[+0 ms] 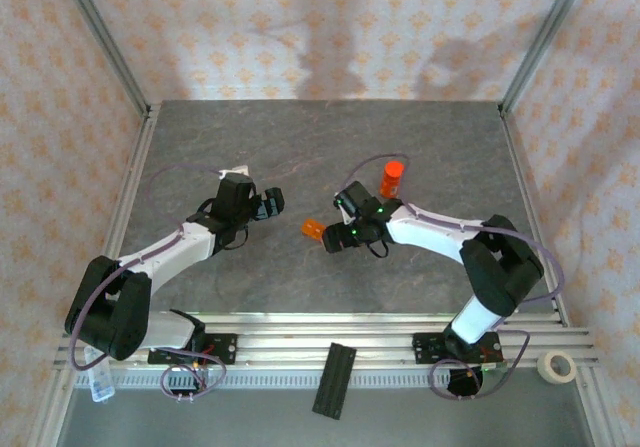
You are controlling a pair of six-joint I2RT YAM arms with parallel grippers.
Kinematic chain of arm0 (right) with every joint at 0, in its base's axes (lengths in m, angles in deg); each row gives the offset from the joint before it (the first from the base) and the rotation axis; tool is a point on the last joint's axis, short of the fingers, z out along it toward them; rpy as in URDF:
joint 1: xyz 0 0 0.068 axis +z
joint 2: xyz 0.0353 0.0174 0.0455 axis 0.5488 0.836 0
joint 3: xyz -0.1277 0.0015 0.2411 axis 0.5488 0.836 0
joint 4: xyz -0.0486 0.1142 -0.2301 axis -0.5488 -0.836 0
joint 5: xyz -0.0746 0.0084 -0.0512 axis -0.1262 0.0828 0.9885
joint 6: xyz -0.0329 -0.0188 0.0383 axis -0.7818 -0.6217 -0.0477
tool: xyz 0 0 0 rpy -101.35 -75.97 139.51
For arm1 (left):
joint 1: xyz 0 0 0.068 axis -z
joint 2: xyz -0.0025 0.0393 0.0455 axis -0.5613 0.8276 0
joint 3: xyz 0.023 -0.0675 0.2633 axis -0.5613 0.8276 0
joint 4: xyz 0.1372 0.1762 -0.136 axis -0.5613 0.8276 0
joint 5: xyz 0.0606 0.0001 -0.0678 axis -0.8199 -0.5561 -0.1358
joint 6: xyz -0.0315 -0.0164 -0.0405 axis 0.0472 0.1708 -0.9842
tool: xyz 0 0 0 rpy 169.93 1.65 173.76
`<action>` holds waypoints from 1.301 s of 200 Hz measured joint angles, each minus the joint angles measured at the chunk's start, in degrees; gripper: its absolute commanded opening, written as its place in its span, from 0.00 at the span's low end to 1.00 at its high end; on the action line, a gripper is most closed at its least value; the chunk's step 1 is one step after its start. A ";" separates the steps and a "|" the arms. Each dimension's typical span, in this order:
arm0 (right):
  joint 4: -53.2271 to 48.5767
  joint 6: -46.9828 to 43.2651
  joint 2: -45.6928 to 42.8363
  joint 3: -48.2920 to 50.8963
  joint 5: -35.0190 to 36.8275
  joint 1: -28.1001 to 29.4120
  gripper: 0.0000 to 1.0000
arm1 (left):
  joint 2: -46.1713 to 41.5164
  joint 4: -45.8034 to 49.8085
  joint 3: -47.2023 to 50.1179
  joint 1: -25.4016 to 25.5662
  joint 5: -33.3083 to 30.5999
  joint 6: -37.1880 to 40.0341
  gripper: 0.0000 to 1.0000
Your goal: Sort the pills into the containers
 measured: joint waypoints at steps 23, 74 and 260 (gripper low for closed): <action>0.39 -1.81 1.36 -0.70 -0.37 0.00 0.85 | 0.00 0.17 0.00 0.00 0.00 -0.02 1.00; 0.94 -3.39 3.61 -1.16 -1.66 0.00 0.84 | -0.20 1.07 -0.02 0.00 -0.02 -0.02 1.00; -0.46 -4.94 10.40 -6.91 -0.44 2.16 0.77 | -0.83 1.70 -0.02 0.00 -0.20 -1.09 1.00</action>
